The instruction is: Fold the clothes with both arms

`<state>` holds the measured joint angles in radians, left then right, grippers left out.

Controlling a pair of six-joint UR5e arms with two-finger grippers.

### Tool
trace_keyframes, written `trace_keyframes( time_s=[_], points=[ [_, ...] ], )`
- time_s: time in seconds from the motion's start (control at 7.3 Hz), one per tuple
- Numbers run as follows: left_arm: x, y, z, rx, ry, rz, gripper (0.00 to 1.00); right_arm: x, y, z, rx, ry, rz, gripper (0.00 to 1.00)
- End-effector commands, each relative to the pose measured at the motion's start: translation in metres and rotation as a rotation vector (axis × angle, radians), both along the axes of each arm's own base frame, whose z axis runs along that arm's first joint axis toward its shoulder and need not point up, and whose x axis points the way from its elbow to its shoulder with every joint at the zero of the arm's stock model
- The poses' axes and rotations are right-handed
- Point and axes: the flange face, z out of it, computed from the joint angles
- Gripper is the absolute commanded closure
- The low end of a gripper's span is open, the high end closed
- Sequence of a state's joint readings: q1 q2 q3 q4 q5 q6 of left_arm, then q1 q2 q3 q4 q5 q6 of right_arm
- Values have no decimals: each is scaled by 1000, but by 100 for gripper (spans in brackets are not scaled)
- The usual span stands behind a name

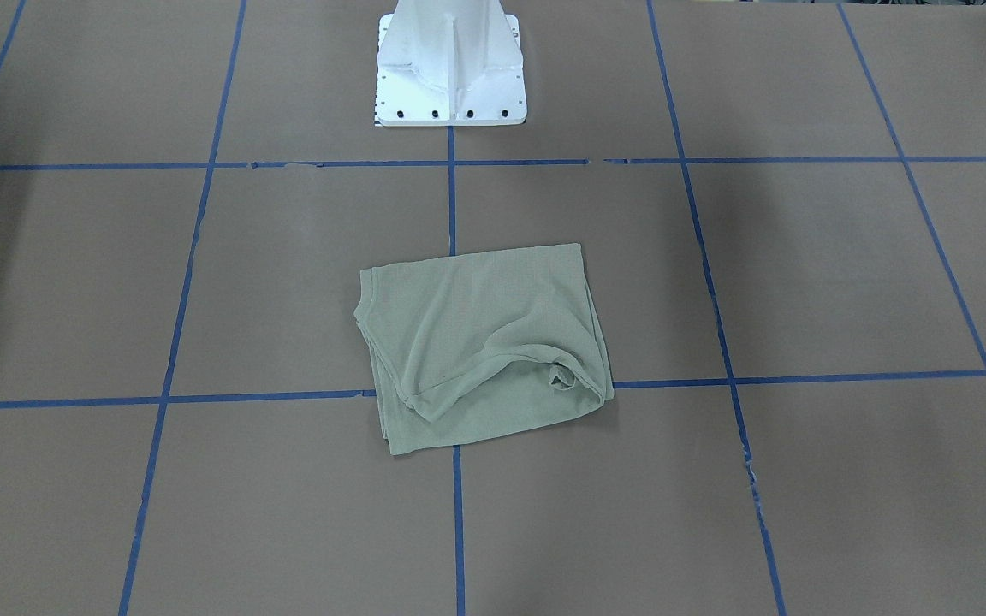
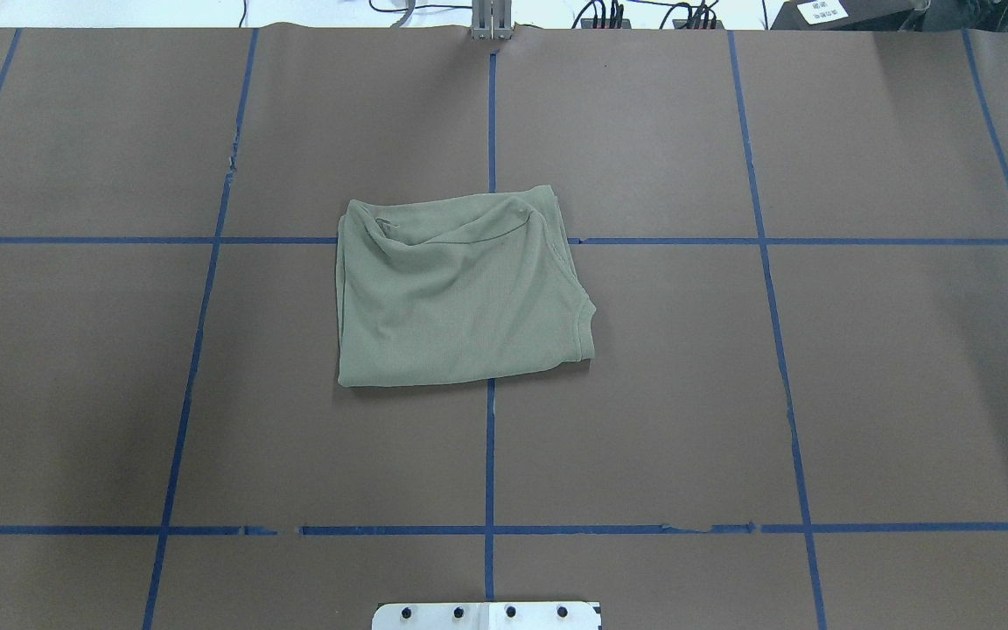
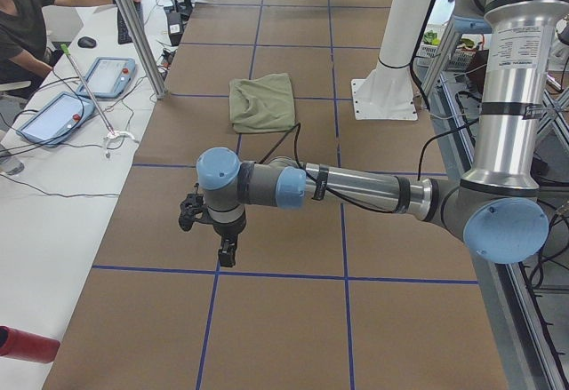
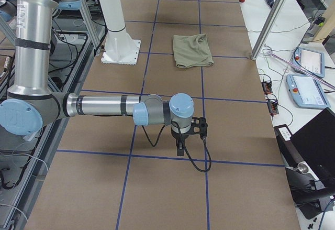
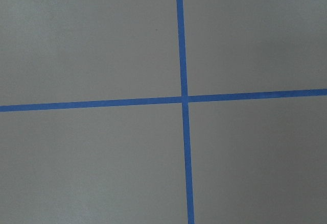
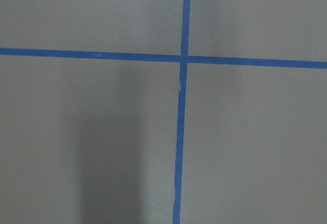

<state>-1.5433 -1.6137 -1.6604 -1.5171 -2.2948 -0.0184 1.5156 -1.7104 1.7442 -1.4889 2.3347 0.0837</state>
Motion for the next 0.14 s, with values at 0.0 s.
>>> trace_keyframes(
  time_s=[0.0],
  points=[
    [0,0,0,1,0,0,0,0,0,0,4,1,1,0]
  ],
)
